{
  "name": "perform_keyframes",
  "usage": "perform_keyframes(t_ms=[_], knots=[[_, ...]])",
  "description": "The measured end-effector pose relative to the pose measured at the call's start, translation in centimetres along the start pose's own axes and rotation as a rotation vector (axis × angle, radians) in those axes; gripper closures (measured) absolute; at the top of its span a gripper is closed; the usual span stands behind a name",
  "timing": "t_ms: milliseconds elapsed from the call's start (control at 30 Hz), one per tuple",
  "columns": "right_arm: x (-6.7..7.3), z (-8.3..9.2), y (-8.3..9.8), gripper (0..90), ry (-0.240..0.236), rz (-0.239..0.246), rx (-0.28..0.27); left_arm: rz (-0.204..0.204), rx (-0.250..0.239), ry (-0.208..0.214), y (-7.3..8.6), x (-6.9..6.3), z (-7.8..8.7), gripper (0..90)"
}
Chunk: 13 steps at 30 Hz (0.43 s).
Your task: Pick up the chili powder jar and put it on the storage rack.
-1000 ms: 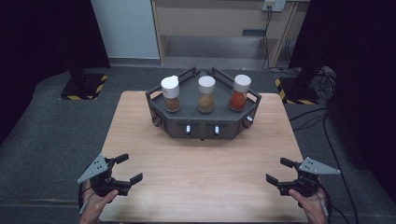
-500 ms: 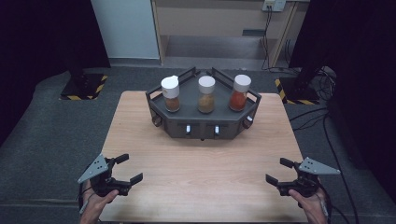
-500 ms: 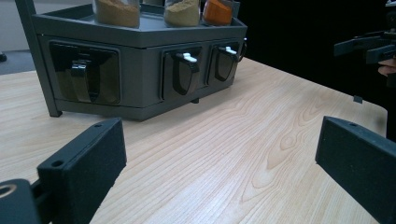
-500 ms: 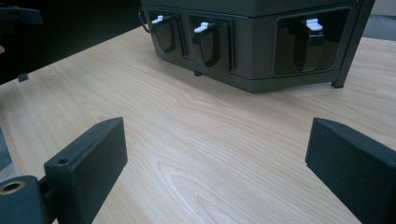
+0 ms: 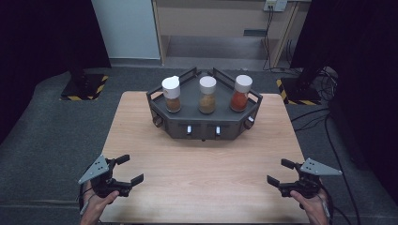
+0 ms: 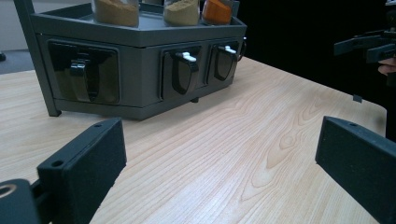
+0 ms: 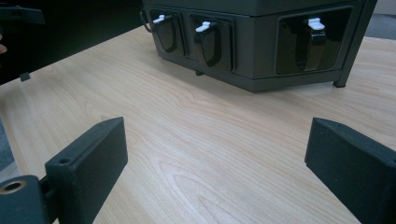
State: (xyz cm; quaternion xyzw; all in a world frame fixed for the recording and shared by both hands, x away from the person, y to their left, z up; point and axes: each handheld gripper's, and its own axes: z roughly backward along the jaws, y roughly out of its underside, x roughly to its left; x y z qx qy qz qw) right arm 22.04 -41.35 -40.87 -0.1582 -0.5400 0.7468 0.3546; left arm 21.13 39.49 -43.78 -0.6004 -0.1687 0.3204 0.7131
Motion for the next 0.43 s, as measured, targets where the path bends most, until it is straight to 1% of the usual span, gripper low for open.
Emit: perform_keyframes(t_ms=[433], knots=[[0.01,-0.06,-0.07,6.5,-0.003,0.001,0.005,-0.001,0.003,0.001,-0.04,0.02,-0.04,0.5]])
